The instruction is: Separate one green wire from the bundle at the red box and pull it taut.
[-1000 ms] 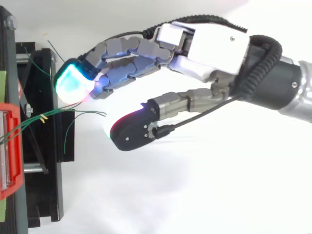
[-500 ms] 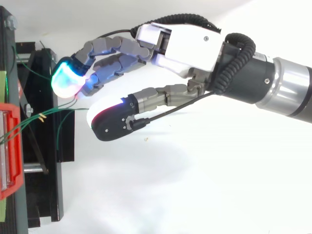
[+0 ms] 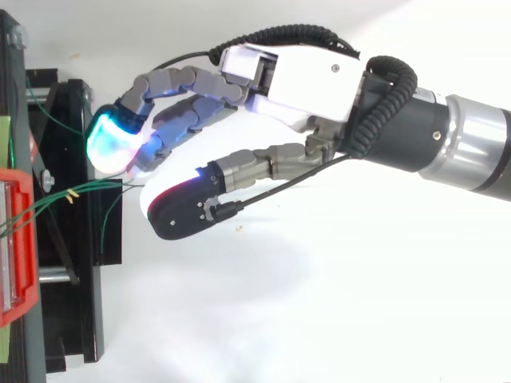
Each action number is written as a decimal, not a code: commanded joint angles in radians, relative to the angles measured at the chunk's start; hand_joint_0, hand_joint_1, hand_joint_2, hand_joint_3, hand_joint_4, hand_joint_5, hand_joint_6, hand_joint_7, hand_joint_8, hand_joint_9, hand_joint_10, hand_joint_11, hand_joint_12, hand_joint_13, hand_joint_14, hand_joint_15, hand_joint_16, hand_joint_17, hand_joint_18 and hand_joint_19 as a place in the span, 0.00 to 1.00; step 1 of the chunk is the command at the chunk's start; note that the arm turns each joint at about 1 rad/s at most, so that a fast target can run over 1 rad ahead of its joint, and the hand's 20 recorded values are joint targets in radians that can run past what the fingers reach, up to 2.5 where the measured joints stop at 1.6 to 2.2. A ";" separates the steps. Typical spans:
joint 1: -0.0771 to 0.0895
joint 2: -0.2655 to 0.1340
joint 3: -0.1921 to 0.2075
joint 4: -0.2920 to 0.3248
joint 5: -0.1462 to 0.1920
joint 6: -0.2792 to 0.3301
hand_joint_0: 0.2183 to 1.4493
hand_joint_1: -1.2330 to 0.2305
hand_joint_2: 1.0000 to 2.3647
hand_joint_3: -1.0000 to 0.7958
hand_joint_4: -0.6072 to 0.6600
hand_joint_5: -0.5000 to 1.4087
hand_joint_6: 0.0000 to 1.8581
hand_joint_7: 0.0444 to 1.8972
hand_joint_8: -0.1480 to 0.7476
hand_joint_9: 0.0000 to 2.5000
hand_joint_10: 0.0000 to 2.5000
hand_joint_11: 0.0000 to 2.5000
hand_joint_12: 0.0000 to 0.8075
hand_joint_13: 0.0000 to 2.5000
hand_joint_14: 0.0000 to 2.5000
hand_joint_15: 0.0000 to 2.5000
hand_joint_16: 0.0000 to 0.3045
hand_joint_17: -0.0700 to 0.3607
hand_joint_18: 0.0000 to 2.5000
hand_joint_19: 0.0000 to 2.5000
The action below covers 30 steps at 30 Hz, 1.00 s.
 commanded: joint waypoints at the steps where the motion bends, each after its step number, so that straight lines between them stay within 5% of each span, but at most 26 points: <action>1: 0.000 0.000 0.013 -0.006 -0.006 0.000 0.29 0.45 0.01 0.32 0.78 0.20 0.27 0.46 0.49 0.34 0.00 0.13 0.42 0.29 0.00 0.12 0.17 0.44 0.25 0.13; 8: 0.002 0.000 0.043 -0.064 -0.024 -0.021 0.29 0.45 0.01 0.32 0.77 0.21 0.27 0.48 0.49 0.35 0.01 0.14 0.42 0.30 0.00 0.13 0.17 0.43 0.26 0.13; 30: 0.020 0.000 0.066 -0.052 -0.003 -0.023 0.31 0.42 0.01 0.32 0.70 0.22 0.27 0.58 0.49 0.37 0.01 0.15 0.41 0.33 0.01 0.14 0.17 0.43 0.28 0.14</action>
